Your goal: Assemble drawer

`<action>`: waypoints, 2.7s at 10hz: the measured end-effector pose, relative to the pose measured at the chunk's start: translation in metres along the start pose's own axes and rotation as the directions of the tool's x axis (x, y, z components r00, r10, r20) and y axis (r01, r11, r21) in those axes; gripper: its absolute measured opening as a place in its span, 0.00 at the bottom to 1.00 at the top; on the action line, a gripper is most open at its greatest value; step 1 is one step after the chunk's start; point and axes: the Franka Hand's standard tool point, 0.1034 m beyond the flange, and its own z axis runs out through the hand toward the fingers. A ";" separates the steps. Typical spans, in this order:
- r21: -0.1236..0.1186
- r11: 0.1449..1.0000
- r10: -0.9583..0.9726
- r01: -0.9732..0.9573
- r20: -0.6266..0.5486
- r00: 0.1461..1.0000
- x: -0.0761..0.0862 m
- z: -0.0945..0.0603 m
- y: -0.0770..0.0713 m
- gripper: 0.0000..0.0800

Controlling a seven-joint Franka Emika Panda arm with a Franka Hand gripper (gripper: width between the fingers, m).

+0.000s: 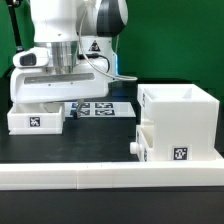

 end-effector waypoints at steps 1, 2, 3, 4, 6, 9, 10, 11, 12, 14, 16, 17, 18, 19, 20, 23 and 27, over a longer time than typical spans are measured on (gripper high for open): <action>0.000 1.000 0.000 0.000 0.000 1.000 0.000 0.000 0.000 0.32; 0.000 1.000 0.000 0.000 0.000 1.000 0.000 0.000 0.000 0.10; 0.000 1.000 -0.001 0.001 -0.001 1.000 0.000 0.000 0.000 0.05; 0.000 1.000 -0.001 0.001 -0.001 1.000 0.001 0.000 0.000 0.05; 0.000 1.000 -0.001 0.001 -0.001 1.000 0.001 0.000 0.000 0.05; 0.003 1.000 -0.010 0.010 0.004 1.000 0.002 -0.001 -0.002 0.05; 0.017 0.998 -0.063 0.062 0.026 0.998 0.010 -0.011 -0.013 0.05; 0.027 0.994 -0.106 0.105 0.040 0.994 0.016 -0.020 -0.019 0.05; 0.040 0.985 -0.170 0.167 0.063 0.983 0.023 -0.029 -0.025 0.05; 0.049 0.975 -0.220 0.217 0.066 0.973 0.036 -0.039 -0.025 0.05; 0.062 0.937 -0.347 0.343 0.067 0.935 0.032 -0.036 -0.026 0.05; 0.068 0.868 -0.496 0.493 0.056 0.866 0.032 -0.031 -0.026 0.05; 0.079 0.795 -0.606 0.602 0.055 0.793 0.037 -0.031 -0.025 0.05; 0.086 0.711 -0.703 0.698 0.049 0.709 0.049 -0.034 -0.021 0.05; 0.092 0.610 -0.792 0.787 0.044 0.609 0.064 -0.040 -0.017 0.05; 0.088 0.434 -0.901 0.897 0.039 0.432 0.081 -0.048 -0.013 0.05; 0.108 0.117 -0.993 0.987 0.010 0.117 0.080 -0.043 -0.010 0.05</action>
Offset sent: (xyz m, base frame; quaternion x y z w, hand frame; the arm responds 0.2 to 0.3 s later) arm 0.0000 0.0000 0.0000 0.0000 0.0000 0.0000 1.0000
